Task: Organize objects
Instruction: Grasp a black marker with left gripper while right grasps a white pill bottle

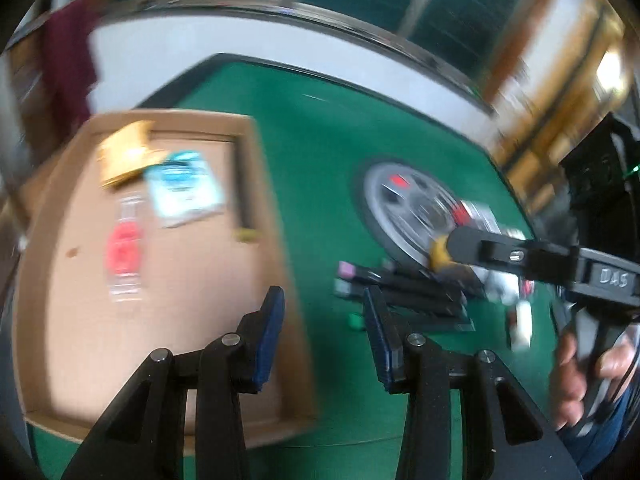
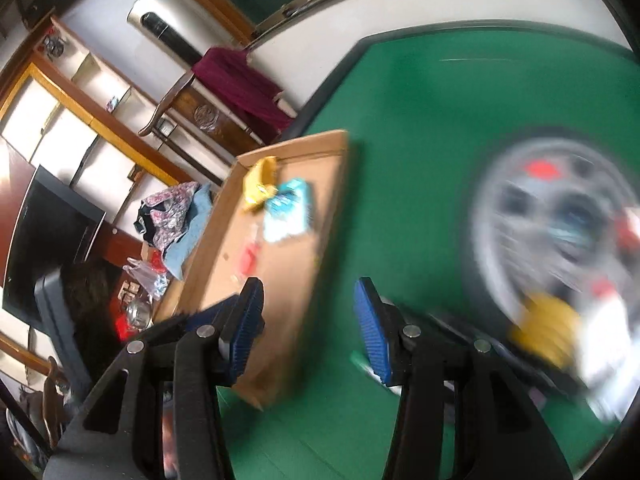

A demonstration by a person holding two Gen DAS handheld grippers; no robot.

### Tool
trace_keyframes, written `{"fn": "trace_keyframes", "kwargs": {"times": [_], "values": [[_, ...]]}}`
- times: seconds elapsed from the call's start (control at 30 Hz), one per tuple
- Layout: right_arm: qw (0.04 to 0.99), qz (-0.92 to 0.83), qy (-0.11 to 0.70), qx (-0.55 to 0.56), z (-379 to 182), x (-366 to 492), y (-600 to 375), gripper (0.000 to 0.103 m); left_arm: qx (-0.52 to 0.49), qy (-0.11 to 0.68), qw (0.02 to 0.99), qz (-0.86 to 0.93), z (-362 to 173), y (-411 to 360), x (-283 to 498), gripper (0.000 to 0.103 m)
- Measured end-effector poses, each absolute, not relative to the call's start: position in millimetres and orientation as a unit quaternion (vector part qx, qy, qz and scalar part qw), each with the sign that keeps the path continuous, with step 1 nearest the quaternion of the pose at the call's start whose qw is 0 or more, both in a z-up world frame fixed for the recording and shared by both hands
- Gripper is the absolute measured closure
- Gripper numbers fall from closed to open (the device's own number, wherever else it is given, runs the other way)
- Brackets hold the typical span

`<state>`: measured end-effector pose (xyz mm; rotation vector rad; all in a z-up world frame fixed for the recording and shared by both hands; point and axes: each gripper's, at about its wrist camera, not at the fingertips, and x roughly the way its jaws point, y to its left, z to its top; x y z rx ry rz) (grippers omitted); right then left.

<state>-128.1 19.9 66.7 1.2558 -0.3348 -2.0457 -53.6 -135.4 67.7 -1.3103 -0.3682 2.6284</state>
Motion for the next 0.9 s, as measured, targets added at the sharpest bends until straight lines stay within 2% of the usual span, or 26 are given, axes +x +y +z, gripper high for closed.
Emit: {"fn": "trace_keyframes", "kwargs": {"times": [0.17, 0.3, 0.53, 0.57, 0.67, 0.77, 0.9], "values": [[0.325, -0.810, -0.151, 0.465, 62, -91, 101, 0.048, -0.455, 0.004, 0.159, 0.876, 60, -68, -47, 0.067], [0.300, -0.819, -0.169, 0.459, 51, -77, 151, 0.048, -0.452, 0.112, 0.166, 0.869, 50, -35, -41, 0.067], [0.280, -0.819, -0.239, 0.440, 46, -77, 215, 0.048, -0.459, 0.216, 0.161, 0.847, 38, -14, -54, 0.065], [0.279, -0.818, -0.246, 0.438, 46, -77, 218, 0.048, -0.461, 0.223, 0.164, 0.843, 36, -12, -56, 0.062], [0.266, -0.820, -0.250, 0.441, 46, -80, 221, 0.048, -0.469, 0.235, 0.174, 0.833, 33, -2, -56, 0.061], [0.251, -0.820, -0.244, 0.453, 43, -77, 225, 0.048, -0.499, 0.183, 0.237, 0.813, 33, 7, -45, 0.061], [0.219, -0.820, -0.231, 0.475, 38, -76, 227, 0.048, -0.517, 0.141, 0.254, 0.805, 32, 18, -33, 0.062]]}}
